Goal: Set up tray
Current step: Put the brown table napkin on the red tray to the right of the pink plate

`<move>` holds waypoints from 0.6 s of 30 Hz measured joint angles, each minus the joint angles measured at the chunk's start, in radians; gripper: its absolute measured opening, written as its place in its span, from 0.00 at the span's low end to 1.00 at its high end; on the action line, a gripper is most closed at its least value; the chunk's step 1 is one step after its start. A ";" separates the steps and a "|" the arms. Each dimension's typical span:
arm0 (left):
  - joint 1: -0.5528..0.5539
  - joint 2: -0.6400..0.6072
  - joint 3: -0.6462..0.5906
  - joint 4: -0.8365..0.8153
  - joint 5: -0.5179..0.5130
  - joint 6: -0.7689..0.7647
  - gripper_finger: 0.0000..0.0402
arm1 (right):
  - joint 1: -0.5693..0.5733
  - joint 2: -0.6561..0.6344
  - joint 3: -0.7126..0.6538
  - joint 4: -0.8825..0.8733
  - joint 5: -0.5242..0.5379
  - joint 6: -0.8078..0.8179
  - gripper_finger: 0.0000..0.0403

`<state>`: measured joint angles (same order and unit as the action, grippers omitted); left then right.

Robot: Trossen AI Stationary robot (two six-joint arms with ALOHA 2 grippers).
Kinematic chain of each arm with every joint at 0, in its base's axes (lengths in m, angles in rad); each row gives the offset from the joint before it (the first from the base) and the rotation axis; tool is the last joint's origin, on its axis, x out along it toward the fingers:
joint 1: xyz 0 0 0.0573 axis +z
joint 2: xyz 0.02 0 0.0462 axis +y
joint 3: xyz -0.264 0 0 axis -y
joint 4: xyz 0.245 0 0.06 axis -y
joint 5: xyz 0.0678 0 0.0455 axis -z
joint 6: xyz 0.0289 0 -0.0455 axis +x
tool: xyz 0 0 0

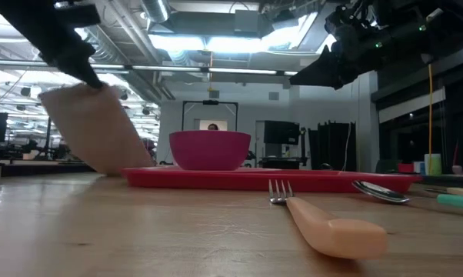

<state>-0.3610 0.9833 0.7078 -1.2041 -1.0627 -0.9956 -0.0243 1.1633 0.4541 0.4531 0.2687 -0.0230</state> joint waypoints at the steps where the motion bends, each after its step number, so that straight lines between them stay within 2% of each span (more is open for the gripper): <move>1: -0.003 0.000 0.000 0.001 -0.029 0.004 0.01 | -0.001 0.000 0.000 0.000 0.000 -0.008 0.02; 8: -0.006 0.000 0.000 0.042 -0.186 0.030 0.01 | -0.036 0.000 0.000 0.000 0.000 -0.012 0.02; 11: -0.006 0.000 0.000 0.108 -0.270 0.075 0.01 | -0.055 0.000 0.000 0.000 0.000 -0.012 0.02; 14: -0.006 0.000 0.000 0.242 -0.320 0.216 0.01 | -0.067 0.000 0.000 0.000 0.000 -0.012 0.02; 18: -0.006 0.000 0.000 0.514 -0.328 0.534 0.01 | -0.085 0.000 0.000 0.000 0.000 -0.026 0.02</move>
<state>-0.3668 0.9833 0.7082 -0.6901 -1.3905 -0.4620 -0.1090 1.1633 0.4541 0.4530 0.2687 -0.0487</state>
